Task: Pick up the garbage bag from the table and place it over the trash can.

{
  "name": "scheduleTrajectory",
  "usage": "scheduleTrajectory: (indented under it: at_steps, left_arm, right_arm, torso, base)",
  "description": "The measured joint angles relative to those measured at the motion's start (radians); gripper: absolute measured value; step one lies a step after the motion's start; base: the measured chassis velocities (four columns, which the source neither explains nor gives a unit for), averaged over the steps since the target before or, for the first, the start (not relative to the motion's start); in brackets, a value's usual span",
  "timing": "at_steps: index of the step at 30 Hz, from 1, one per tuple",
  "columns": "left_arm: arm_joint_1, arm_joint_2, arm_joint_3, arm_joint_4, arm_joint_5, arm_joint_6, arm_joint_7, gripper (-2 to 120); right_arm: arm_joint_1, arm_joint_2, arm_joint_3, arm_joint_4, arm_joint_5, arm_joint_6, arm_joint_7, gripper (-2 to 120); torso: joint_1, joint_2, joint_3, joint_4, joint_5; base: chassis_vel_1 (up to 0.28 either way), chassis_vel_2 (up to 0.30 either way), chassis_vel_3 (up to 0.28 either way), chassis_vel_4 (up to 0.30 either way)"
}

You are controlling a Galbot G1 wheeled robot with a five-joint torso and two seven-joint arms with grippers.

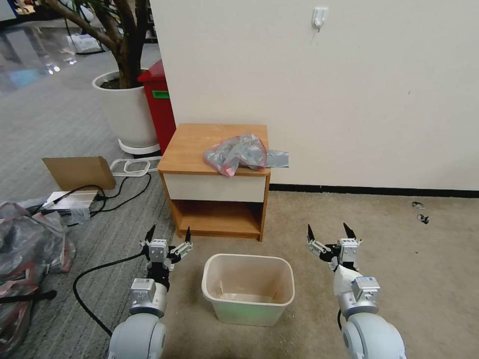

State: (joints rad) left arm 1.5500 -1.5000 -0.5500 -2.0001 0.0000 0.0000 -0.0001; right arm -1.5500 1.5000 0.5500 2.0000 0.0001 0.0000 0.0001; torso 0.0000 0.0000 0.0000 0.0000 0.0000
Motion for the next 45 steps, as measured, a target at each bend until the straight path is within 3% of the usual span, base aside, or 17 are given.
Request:
scheduleTrajectory:
  at_steps: [37, 41, 42, 45]
  left_arm:
    - [0.009, 0.006, -0.003, -0.015, -0.005, 0.003, 0.000, 100]
    - [0.107, 0.065, -0.053, -0.158, -0.072, 0.046, -0.019, 100]
    - [0.107, 0.065, -0.053, -0.158, -0.072, 0.046, -0.019, 100]
    - [0.187, 0.113, -0.093, -0.275, -0.129, 0.083, -0.036, 100]
  right_arm:
    - [-0.006, 0.000, 0.003, 0.012, 0.009, -0.003, 0.001, 100]
    - [-0.091, 0.008, 0.052, 0.185, 0.127, -0.048, 0.042, 100]
    - [-0.091, 0.008, 0.052, 0.185, 0.127, -0.048, 0.042, 100]
    - [-0.135, 0.010, 0.075, 0.256, 0.188, -0.075, 0.062, 100]
  torso:
    - [0.000, 0.000, 0.000, 0.0000, 0.0000]
    - [0.000, 0.000, 0.000, 0.0001, -0.0001]
    - [0.000, 0.000, 0.000, 0.0001, -0.0001]
    - [0.000, 0.000, 0.000, -0.0002, -0.0004]
  base:
    - [0.000, 0.000, 0.000, 0.000]
    - [0.000, 0.000, 0.000, 0.000]
    - [0.000, 0.000, 0.000, 0.000]
    - [0.000, 0.000, 0.000, 0.000]
